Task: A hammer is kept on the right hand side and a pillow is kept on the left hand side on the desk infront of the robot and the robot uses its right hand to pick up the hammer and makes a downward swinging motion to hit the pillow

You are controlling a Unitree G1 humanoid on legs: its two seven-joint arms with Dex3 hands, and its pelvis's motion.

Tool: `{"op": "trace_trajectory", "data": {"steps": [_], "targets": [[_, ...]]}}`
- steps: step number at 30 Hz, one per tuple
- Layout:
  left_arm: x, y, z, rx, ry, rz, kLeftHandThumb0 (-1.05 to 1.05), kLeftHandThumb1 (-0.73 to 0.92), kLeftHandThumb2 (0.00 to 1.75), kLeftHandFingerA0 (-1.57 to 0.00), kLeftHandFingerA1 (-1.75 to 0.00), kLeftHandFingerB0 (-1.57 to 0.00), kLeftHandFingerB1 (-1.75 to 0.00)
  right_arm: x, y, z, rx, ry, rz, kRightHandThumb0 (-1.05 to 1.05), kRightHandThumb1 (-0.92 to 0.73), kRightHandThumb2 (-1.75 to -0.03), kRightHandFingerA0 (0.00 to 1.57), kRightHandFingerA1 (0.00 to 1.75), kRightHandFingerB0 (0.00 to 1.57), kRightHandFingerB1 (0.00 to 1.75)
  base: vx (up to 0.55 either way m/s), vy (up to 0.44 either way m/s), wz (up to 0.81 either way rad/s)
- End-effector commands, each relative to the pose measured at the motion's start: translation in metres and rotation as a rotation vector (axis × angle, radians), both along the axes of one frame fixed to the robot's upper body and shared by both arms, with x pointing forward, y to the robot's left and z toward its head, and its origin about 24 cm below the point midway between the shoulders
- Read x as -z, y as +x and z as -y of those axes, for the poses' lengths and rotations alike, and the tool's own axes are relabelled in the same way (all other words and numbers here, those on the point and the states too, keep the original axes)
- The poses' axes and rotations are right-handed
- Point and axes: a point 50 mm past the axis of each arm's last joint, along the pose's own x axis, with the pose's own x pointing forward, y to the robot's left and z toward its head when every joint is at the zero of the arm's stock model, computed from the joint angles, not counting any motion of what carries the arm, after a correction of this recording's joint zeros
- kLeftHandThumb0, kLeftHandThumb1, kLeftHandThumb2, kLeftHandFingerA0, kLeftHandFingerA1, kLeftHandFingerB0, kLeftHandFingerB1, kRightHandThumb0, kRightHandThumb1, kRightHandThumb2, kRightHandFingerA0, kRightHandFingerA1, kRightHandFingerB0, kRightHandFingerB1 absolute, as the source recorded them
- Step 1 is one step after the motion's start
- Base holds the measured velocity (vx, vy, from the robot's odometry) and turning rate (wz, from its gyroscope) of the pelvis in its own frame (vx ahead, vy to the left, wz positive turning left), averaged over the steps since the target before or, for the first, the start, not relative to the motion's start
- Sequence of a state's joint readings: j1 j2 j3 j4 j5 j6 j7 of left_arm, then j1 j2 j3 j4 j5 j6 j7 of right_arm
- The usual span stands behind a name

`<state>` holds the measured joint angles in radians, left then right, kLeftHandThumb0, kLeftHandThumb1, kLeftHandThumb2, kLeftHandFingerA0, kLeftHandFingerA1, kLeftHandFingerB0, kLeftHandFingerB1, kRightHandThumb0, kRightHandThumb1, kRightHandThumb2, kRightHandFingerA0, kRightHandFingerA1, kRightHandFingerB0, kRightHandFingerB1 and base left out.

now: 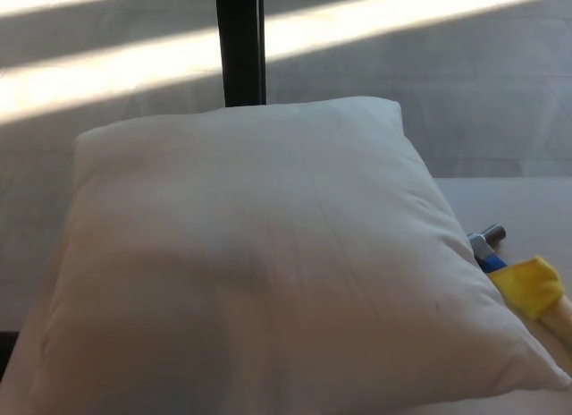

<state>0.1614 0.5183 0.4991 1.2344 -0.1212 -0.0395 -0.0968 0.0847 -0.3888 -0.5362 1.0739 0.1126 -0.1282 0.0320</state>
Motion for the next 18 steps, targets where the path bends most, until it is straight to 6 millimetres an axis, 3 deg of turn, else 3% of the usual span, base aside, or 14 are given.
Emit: {"op": "trace_trajectory", "data": {"steps": [1,2,5,7,8,9,10,11,12,13,14,15,16,18], "targets": [[-0.005,0.001,-0.006,-0.032,0.001,0.045,-0.58,0.67,0.6,-0.62,-0.69,-0.61,-0.52,-0.032,0.016,0.03,0.194,-0.081,0.17,-0.57,-0.66,-0.6,0.44,0.84,0.23,0.32,0.0,0.0,0.0],[-0.005,0.001,-0.005,-0.035,0.005,0.054,-0.57,0.67,0.6,-0.64,-0.66,-0.61,-0.52,-0.048,0.029,0.039,0.215,-0.101,0.242,-0.57,-0.75,-0.62,0.1,0.35,0.09,0.29,0.0,0.0,0.0],[-0.005,-0.001,-0.005,-0.035,-0.002,0.07,-0.57,0.66,0.6,-0.59,-0.68,-0.64,-0.55,-0.072,0.053,0.05,0.316,-0.059,0.407,-0.64,-0.54,-0.89,0.0,0.22,0.0,0.21,0.0,0.0,0.0],[-0.005,0.0,-0.006,-0.044,-0.002,0.068,-0.56,0.66,0.6,-0.6,-0.68,-0.65,-0.57,-0.09,0.068,0.058,0.37,-0.082,0.452,-0.64,-0.54,-0.9,0.0,0.34,0.0,0.26,0.0,0.0,0.0],[-0.005,0.0,-0.006,-0.039,-0.005,0.064,-0.57,0.66,0.6,-0.56,-0.67,-0.62,-0.54,-0.101,0.077,0.06,0.369,-0.074,0.526,-0.62,-0.73,-0.64,0.05,0.31,0.06,0.2,0.0,0.0,0.0],[-0.006,0.0,-0.006,-0.038,-0.005,0.063,-0.57,0.66,0.6,-0.56,-0.67,-0.62,-0.54,-0.102,0.078,0.06,0.371,-0.072,0.534,-0.62,-0.73,-0.64,0.05,0.31,0.06,0.2,0.0,0.0,0.0],[-0.005,0.001,-0.006,-0.04,-0.006,0.064,-0.57,0.66,0.6,-0.57,-0.68,-0.6,-0.54,-0.118,0.092,0.061,0.362,-0.088,0.585,-0.64,-0.71,-0.65,0.07,0.28,0.13,0.24,0.0,0.0,0.0],[-0.005,0.001,-0.006,-0.04,-0.01,0.067,-0.58,0.67,0.6,-0.55,-0.68,-0.58,-0.53,-0.148,0.116,0.059,0.325,-0.122,0.676,-0.7,-0.56,-0.94,0.01,0.26,0.07,0.31,0.0,0.0,0.0],[-0.005,0.001,-0.005,-0.036,-0.013,0.066,-0.58,0.67,0.6,-0.55,-0.68,-0.58,-0.53,-0.156,0.122,0.057,0.294,-0.137,0.692,-0.7,-0.56,-0.94,0.01,0.26,0.07,0.31,0.0,0.0,0.0],[-0.005,0.001,-0.005,-0.032,-0.011,0.065,-0.58,0.68,0.6,-0.56,-0.67,-0.58,-0.52,-0.167,0.13,0.054,0.259,-0.15,0.74,-0.7,-0.73,-0.62,0.02,0.3,0.12,0.26,0.0,0.0,0.0],[-0.005,0.0,-0.005,-0.036,-0.014,0.068,-0.58,0.67,0.6,-0.56,-0.68,-0.6,-0.52,-0.182,0.14,0.047,0.221,-0.171,0.791,-0.71,-0.56,-0.91,0.04,0.25,0.1,0.36,0.0,0.0,0.0],[-0.005,0.0,-0.005,-0.03,-0.009,0.06,-0.59,0.68,0.6,-0.59,-0.66,-0.62,-0.51,-0.189,0.144,0.043,0.196,-0.181,0.802,-0.71,-0.71,-0.61,0.06,0.28,0.16,0.28,0.0,0.0,0.0],[-0.005,0.0,-0.005,-0.011,-0.005,0.051,-0.58,0.69,0.6,-0.58,-0.66,-0.58,-0.5,-0.223,0.163,0.023,0.013,-0.305,0.823,-0.38,-0.39,-0.99,0.01,0.51,0.0,0.48,0.0,0.0,0.0],[-0.005,0.0,-0.005,-0.007,-0.006,0.053,-0.58,0.69,0.6,-0.58,-0.66,-0.58,-0.5,-0.235,0.168,0.013,-0.05,-0.351,0.827,-0.38,-0.39,-0.99,0.01,0.51,0.0,0.48,0.0,0.0,0.0]]}}
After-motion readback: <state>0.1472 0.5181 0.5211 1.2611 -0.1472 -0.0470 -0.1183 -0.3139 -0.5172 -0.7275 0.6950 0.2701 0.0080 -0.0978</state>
